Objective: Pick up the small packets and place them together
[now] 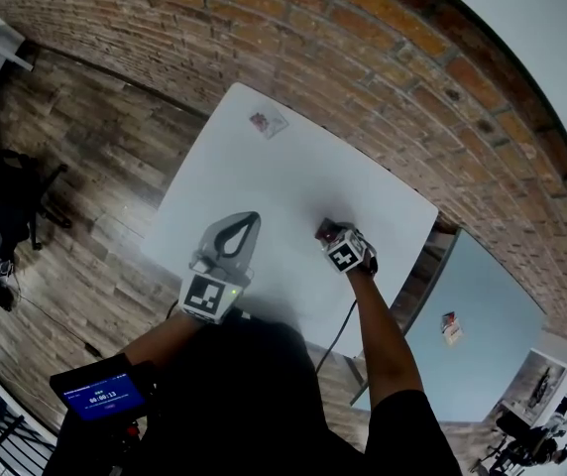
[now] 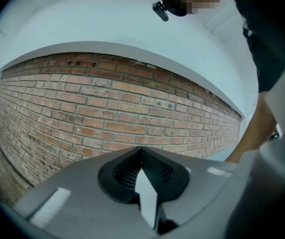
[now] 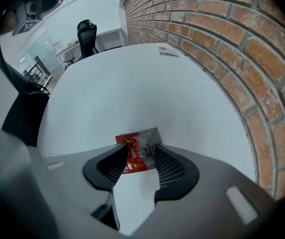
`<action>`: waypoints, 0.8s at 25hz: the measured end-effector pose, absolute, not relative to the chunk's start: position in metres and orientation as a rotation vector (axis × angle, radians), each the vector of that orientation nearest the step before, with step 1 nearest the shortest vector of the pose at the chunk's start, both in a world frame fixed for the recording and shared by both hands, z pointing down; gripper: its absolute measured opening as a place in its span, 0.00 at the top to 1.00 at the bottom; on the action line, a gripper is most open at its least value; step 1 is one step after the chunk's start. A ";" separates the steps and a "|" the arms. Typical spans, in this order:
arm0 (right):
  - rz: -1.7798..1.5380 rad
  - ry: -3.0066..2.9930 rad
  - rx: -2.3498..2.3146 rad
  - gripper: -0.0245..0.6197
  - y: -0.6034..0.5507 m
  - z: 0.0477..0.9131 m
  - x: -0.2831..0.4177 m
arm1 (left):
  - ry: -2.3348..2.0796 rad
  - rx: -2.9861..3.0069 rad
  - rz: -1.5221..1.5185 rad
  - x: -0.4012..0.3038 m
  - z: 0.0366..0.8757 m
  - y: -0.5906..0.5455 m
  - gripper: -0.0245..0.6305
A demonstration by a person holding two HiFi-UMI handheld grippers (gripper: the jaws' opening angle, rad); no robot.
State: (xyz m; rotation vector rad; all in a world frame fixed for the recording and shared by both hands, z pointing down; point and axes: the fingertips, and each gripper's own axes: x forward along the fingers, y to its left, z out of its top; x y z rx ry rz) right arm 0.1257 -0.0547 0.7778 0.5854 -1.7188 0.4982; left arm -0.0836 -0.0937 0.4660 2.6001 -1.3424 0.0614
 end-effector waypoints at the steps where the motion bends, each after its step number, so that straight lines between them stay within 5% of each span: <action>1: 0.500 -1.720 0.586 0.69 -0.057 0.778 0.122 | -1.334 2.601 0.068 -0.088 0.468 -0.096 0.96; 17: 0.522 -1.877 0.872 0.66 -0.054 0.719 0.092 | -1.157 2.714 0.176 -0.100 0.486 -0.123 0.96; 20: 0.543 -1.936 1.013 0.82 -0.056 0.691 0.089 | -1.146 2.717 0.202 -0.104 0.493 -0.130 0.96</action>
